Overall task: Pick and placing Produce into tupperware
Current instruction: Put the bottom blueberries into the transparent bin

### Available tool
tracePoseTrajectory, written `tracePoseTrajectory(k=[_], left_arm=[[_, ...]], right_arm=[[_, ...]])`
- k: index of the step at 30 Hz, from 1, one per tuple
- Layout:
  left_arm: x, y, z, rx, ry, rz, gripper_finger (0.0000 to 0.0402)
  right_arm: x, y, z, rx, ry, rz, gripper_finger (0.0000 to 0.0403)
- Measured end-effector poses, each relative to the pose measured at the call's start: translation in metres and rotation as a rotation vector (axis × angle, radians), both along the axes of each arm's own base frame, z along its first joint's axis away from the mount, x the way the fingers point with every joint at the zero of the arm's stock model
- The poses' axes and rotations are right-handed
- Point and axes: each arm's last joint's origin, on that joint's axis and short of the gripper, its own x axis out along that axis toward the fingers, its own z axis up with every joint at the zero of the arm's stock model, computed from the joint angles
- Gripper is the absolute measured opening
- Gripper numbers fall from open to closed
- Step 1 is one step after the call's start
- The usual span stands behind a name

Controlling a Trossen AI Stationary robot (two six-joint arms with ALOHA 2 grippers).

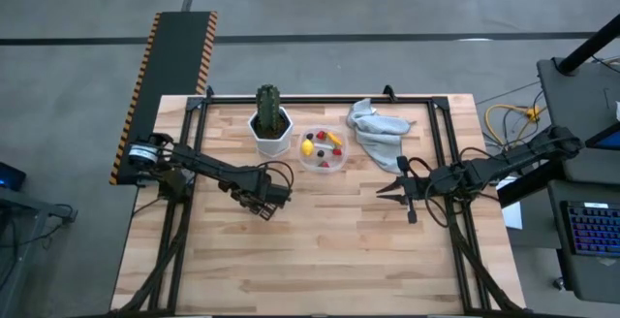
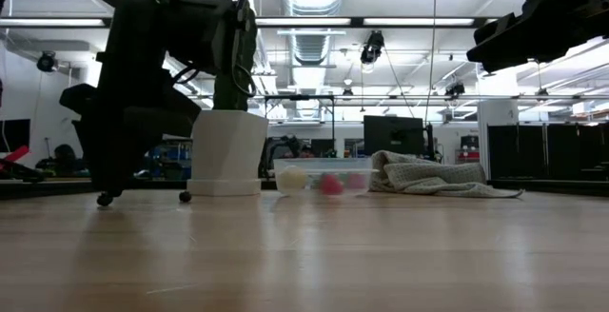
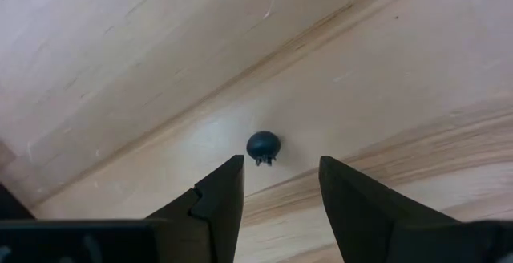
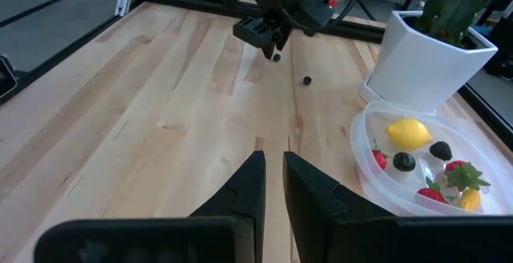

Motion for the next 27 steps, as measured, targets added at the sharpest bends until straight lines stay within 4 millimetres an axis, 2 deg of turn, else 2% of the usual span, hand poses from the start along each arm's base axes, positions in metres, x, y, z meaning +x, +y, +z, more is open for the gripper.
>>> tracePoseTrajectory(k=[27], left_arm=[[-0.0003, 0.0001, -0.0006, -0.012, 0.005, -0.007, 0.0148]], right_arm=[[0.0000, 0.0000, 0.0000, 0.000, 0.000, 0.000, 0.0038]])
